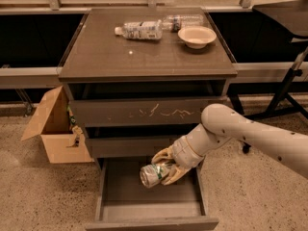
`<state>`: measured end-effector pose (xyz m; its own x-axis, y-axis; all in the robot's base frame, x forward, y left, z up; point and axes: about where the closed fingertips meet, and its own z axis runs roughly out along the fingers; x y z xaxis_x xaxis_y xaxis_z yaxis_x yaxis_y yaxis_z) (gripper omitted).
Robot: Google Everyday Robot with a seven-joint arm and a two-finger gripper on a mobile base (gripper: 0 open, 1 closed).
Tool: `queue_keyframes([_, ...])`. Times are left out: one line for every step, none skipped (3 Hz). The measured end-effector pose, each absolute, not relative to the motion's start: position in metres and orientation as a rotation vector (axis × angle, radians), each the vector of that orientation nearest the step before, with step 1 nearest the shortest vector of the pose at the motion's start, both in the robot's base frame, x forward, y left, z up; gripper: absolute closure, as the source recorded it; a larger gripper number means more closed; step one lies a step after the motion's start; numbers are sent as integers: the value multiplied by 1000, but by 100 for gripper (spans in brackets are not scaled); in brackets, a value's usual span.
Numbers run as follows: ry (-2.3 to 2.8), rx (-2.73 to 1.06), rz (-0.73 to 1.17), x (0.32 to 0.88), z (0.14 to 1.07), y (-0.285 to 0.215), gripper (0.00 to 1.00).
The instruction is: Pick 7up can from bottom drawer and place on counter
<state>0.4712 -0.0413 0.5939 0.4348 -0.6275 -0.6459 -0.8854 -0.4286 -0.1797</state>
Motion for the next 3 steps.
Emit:
queue_keyframes([1271,-2190,680,471,594,-41,100])
queue_keyframes([1254,-2217,662,468,613,-39,100])
queue_keyframes([1230,-2270,632,460,653,-33,100])
